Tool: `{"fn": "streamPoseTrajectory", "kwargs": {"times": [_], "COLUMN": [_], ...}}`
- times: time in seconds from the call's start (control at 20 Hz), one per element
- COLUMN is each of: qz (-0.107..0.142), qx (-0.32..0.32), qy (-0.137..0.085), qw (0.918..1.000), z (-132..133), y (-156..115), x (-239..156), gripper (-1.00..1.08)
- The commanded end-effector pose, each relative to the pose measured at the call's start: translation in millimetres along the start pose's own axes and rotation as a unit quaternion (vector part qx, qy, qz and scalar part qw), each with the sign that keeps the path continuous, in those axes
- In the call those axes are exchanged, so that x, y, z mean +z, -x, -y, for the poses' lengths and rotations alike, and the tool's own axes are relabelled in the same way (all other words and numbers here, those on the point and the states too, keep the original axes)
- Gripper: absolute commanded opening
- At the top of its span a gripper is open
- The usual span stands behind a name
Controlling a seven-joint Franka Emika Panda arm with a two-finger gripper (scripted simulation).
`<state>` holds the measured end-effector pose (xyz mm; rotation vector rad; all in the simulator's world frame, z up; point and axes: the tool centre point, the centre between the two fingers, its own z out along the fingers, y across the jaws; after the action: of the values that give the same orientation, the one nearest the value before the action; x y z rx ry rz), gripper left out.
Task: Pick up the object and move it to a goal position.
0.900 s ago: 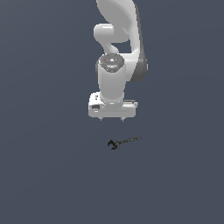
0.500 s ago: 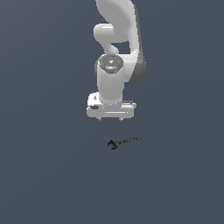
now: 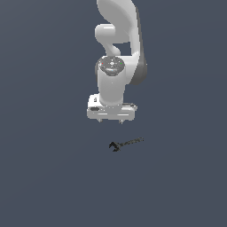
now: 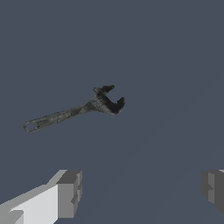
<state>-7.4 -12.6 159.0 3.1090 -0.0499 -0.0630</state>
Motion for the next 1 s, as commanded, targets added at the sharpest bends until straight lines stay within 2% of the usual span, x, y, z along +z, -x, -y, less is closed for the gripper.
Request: {"fn": "streamPoseTrajectory", "kwargs": {"times": [0.0, 0.55, 0.95], "qz": [0.000, -0.001, -0.001], "qx": [0.008, 0.093, 0.193], "qy": [0.000, -0.006, -0.011], "qw": [1.0000, 0.9956, 0.9812], "z": [1, 13, 26], "y": [-1, -9, -18], "x": [1, 13, 27], "gripper": [1.00, 1.00, 1.00]}}
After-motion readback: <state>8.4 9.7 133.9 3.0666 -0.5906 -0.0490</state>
